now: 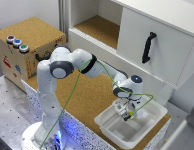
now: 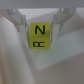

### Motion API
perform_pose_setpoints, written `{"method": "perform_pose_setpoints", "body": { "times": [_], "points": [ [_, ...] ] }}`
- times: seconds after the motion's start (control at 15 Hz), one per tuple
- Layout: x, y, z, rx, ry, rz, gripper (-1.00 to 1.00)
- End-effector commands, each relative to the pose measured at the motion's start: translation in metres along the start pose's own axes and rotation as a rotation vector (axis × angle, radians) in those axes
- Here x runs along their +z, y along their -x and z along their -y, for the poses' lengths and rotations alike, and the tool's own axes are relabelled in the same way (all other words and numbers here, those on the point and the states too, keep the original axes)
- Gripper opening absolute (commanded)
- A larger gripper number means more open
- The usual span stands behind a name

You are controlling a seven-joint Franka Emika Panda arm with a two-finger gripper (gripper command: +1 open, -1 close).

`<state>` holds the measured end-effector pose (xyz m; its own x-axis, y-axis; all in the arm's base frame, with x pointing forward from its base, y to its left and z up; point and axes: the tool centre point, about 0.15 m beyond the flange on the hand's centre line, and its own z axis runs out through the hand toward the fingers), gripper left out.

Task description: Go towards the yellow block and pick it up

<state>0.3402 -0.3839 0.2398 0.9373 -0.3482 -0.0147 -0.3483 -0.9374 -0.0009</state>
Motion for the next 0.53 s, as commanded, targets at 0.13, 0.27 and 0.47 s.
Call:
{"method": "perform_pose_setpoints", "body": {
  "times": [0.13,0.27,0.47],
  "points": [
    [-0.062,0.072,0.066,-0.125,0.043,-0.003,-1.00],
    [-0.074,0.085,0.095,-0.155,0.038,-0.022,-1.00],
    [-0.082,0.102,0.138,-0.204,0.043,-0.033,-1.00]
  ]
}}
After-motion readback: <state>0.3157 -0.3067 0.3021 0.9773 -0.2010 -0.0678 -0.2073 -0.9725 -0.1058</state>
